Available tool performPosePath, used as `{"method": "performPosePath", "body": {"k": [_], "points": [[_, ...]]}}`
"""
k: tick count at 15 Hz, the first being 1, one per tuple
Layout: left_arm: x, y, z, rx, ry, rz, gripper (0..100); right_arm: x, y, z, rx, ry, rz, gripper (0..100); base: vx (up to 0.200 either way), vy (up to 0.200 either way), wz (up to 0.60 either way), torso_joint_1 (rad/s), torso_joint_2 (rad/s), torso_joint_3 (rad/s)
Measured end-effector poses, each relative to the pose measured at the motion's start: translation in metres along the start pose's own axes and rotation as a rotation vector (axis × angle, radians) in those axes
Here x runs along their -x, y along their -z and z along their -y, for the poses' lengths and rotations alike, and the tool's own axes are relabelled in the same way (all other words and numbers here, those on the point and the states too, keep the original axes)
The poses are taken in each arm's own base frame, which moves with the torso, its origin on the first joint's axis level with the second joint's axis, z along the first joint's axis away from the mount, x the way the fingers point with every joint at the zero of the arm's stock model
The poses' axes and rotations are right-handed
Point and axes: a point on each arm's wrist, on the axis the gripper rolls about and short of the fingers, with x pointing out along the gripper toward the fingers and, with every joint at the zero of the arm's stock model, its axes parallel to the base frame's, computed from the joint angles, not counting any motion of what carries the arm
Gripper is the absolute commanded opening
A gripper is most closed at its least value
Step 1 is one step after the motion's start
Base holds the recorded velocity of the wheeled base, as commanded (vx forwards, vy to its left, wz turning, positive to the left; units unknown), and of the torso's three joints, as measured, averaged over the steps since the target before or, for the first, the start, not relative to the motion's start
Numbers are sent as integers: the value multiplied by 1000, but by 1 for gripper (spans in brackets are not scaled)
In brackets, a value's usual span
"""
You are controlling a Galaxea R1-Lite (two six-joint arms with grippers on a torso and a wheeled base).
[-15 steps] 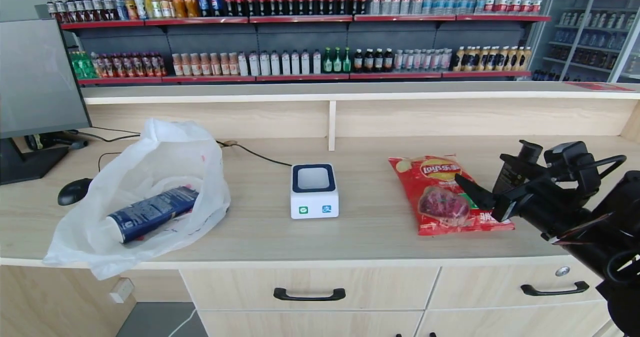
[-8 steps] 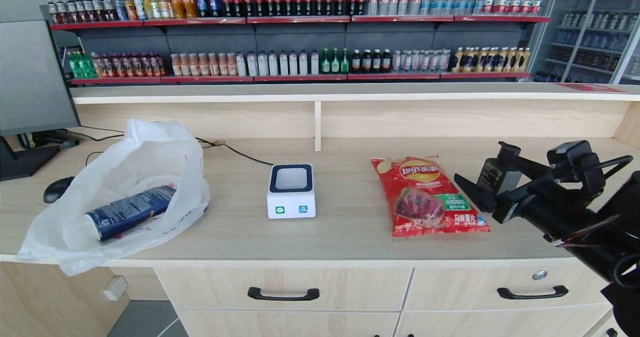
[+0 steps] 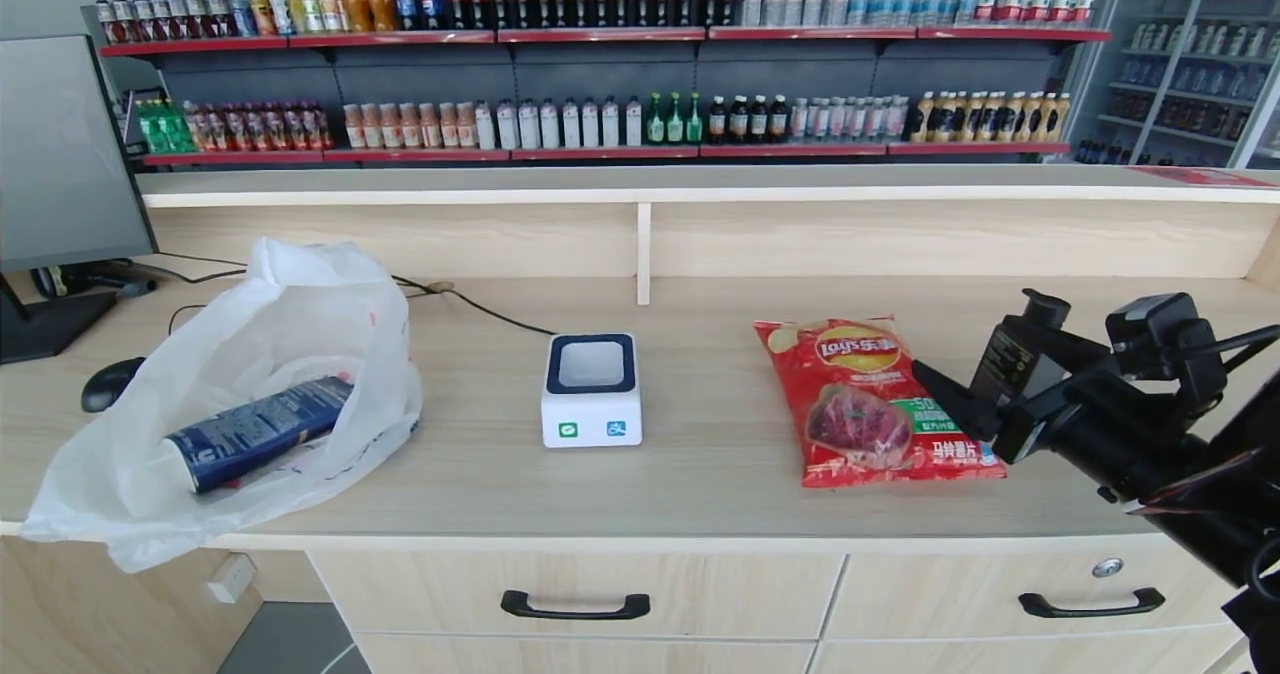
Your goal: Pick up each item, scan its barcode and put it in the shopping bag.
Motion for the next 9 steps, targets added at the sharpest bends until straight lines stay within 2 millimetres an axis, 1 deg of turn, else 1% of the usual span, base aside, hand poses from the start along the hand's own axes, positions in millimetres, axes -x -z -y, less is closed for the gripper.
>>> {"method": "performPosePath", "body": {"k": [2,7,9], "points": [[0,0,0,0,-1,1,100,2,-3,-4,-9,-13,10,100,0,0,0,0,0,0],[0,0,0,1,-2,2,100,-5,-17,-6,-35,-26,76,100,0,0,0,0,0,0],[0,0,0,1,0,2,100,-8,-25,-14,-66,-76,112,100,0,0,0,0,0,0]]}}
